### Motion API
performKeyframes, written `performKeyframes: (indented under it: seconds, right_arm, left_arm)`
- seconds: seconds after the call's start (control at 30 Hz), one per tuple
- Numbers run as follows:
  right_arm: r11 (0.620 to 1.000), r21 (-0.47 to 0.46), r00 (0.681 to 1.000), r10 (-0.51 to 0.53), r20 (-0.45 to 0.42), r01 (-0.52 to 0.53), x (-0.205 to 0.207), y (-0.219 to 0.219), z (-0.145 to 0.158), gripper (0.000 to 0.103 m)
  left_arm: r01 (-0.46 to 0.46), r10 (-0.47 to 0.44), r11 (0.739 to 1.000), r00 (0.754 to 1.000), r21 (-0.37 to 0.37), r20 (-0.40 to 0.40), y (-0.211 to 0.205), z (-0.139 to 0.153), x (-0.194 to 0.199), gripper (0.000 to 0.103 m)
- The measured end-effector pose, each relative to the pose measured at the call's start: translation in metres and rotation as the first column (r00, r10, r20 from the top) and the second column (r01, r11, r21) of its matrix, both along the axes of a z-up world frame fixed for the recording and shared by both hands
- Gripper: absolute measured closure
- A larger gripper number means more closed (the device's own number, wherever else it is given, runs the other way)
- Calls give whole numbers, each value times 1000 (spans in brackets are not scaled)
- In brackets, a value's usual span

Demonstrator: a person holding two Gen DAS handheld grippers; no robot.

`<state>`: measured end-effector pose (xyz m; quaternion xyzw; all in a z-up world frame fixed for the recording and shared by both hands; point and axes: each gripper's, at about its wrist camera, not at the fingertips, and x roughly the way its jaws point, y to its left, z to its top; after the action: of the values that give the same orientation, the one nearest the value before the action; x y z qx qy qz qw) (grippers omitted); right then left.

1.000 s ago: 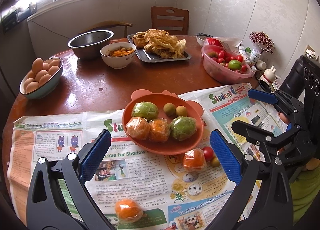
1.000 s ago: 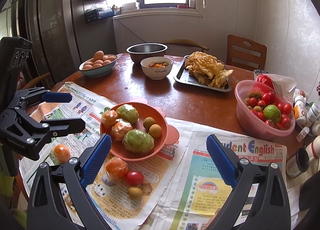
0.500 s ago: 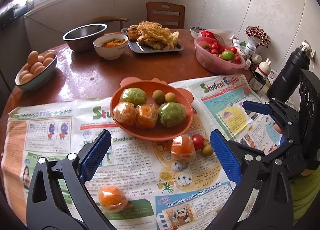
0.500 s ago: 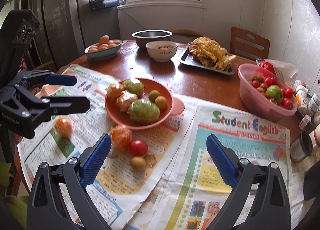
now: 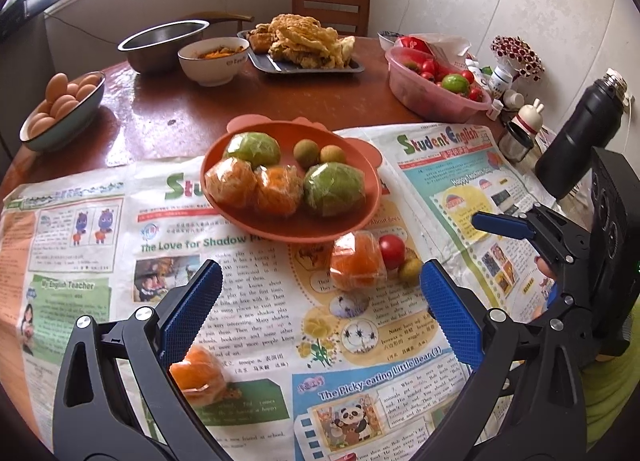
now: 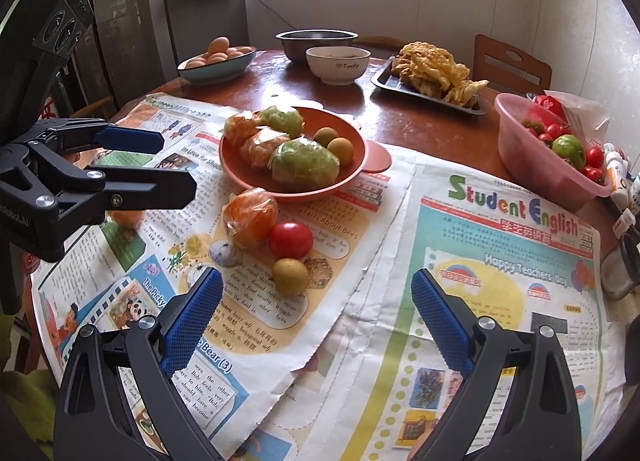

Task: Organize fruits
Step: 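Move the left tool to another wrapped mandarin while the right tool approaches another tan fruit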

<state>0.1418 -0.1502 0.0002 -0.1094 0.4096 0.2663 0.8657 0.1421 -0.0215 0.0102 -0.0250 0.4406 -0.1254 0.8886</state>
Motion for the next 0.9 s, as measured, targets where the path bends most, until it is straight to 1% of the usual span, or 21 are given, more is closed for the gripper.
performKeyframes:
  seconds: [0.1, 0.27, 0.33, 0.47, 0.53, 0.57, 0.63, 0.67, 0.73, 0.9]
  right_arm:
    - [1000, -2, 1000, 9, -3, -9, 0, 4, -2, 11]
    - [1000, -14, 1000, 19, -16, -19, 4, 10, -8, 17]
    - [1000, -20, 999, 21, -25, -21, 6, 12, -12, 23]
    - [999, -34, 999, 25, -37, -27, 10, 18, -19, 33]
    - [999, -31, 999, 29, -45, -31, 10, 19, -21, 47]
    - [999, -34, 998, 30, -49, -32, 11, 20, -23, 49]
    - [999, -37, 998, 37, -58, -39, 11, 21, -25, 63]
    - [998, -37, 997, 43, -60, -45, 11, 22, -26, 68]
    - [997, -40, 997, 56, -53, -59, 9, 24, -25, 79]
    - [996, -31, 995, 80, -62, -82, 5, 29, -24, 79]
  left_arm:
    - [6, -6, 1000, 1000, 2, -7, 1, -3, -7, 10]
    - [-19, 19, 999, 1000, 36, 5, 13, -3, -25, 10]
    - [-36, 36, 998, 999, 49, 1, 20, -5, -30, 10]
    - [-44, 44, 998, 999, 49, -8, 26, -8, -35, 10]
    - [-43, 43, 998, 999, 47, -9, 28, -10, -37, 10]
    - [-46, 47, 998, 999, 48, -6, 29, -10, -38, 10]
    - [-54, 54, 998, 999, 45, -6, 33, -10, -42, 10]
    - [-58, 58, 997, 998, 45, -2, 35, -9, -44, 10]
    - [-73, 72, 996, 997, 58, 10, 40, -6, -48, 10]
    - [-113, 111, 991, 994, 75, 24, 57, -4, -52, 10]
